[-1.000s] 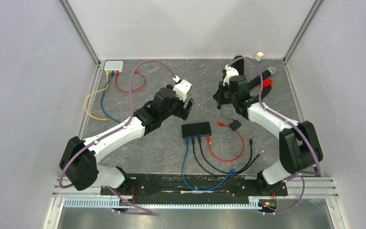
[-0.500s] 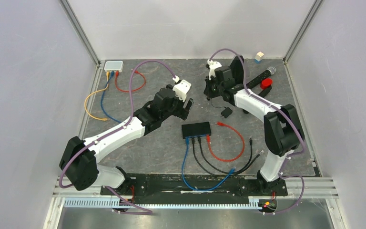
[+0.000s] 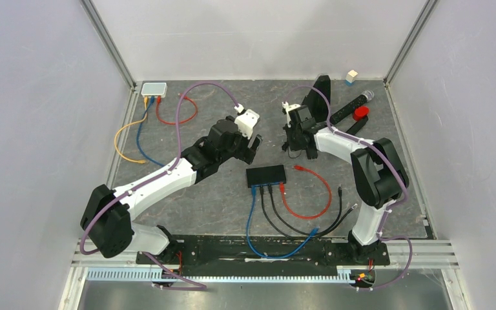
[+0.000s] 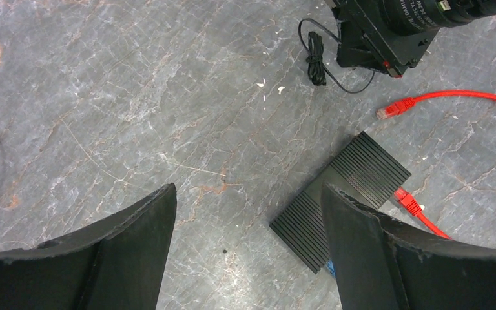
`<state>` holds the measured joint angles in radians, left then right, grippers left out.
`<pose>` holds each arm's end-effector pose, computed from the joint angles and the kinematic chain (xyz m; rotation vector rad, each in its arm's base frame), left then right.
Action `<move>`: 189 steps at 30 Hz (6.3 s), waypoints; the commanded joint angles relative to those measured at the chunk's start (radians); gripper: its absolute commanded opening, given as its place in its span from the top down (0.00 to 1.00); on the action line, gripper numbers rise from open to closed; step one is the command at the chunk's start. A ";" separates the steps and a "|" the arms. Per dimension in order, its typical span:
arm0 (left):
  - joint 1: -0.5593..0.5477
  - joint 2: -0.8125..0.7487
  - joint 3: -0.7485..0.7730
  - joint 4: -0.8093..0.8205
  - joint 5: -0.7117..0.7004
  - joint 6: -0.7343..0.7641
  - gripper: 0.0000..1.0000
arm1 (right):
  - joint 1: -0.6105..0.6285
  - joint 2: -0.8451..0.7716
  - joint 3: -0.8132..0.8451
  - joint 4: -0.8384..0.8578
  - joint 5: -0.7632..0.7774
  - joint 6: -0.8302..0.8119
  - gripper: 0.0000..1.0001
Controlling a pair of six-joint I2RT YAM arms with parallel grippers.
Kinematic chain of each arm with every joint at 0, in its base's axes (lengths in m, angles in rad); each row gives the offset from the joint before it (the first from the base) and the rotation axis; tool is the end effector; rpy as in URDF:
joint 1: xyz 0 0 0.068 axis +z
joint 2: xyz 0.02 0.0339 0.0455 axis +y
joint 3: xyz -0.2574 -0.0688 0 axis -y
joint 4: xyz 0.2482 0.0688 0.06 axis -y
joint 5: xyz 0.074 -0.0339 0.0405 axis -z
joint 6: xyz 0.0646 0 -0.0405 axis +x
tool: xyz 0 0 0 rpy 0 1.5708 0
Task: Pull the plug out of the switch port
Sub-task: Place the power at the center of the board, then pull the connector from the switch port.
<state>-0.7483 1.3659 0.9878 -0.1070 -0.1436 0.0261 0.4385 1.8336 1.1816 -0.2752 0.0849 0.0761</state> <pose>0.2573 -0.2262 0.2653 0.6958 1.9432 -0.3008 0.3677 0.1664 0.1485 -0.4151 2.4618 0.1092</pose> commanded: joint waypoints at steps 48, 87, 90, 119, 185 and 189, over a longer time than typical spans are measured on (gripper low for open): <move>0.003 -0.011 -0.028 -0.005 -0.009 -0.046 0.16 | -0.058 -0.203 -0.193 0.151 -0.086 0.169 0.33; 0.018 0.140 -0.009 -0.094 0.166 -0.224 0.01 | -0.089 -0.474 -0.739 0.559 -0.648 0.458 0.33; 0.018 0.163 -0.005 -0.118 0.156 -0.263 0.01 | -0.087 -0.463 -0.788 0.614 -0.681 0.493 0.34; 0.053 -0.069 -0.199 0.088 0.057 -0.516 0.10 | -0.089 -0.521 -0.889 0.656 -0.577 0.466 0.28; 0.082 0.321 -0.182 0.148 0.242 -0.833 0.34 | -0.022 -0.401 -0.876 0.701 -0.437 0.721 0.34; 0.082 0.318 -0.195 0.172 0.240 -0.844 0.19 | -0.029 -0.412 -0.872 0.679 -0.440 0.706 0.34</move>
<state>-0.6651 1.6745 0.8085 0.0814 0.1120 -0.8127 0.4160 1.4284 0.3157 0.5102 -0.4210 0.8330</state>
